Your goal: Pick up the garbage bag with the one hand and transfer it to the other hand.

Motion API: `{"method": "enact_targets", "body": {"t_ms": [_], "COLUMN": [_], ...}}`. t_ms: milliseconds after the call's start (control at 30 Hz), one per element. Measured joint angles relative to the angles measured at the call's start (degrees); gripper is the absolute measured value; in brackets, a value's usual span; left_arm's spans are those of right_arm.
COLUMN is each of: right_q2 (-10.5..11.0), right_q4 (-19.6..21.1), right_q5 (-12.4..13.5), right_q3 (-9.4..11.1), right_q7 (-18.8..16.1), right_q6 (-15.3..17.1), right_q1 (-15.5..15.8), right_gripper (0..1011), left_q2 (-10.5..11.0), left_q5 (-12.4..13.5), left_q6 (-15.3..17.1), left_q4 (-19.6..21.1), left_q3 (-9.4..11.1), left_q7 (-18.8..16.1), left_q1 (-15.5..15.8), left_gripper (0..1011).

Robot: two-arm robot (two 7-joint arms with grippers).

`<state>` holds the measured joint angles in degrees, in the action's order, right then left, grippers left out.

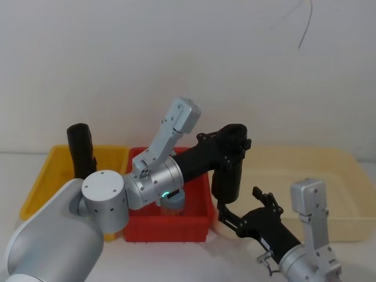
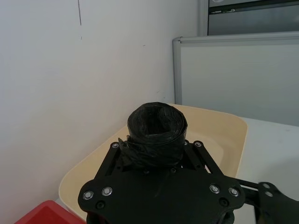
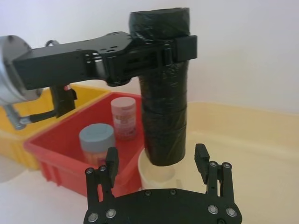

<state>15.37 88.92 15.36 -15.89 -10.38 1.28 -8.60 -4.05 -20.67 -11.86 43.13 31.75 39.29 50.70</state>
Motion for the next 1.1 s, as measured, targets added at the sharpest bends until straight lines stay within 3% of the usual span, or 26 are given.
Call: {"method": "enact_targets", "body": {"t_ms": [1100], "right_q2": [-3.97], "right_q4": [-11.57], "right_q5": [-3.34], "right_q3": [-0.66], "right_q7": [-1.69], "right_q6": [-2.01], "right_q1": [-9.78], "right_gripper": [999], "left_q2": [-0.11], "left_q5": [-0.02], "left_q6": [-0.1], "left_q4": [-0.26], "left_q3": [0.03], "left_q7": [0.14], "left_q1": [0.11], "left_gripper": [354]}}
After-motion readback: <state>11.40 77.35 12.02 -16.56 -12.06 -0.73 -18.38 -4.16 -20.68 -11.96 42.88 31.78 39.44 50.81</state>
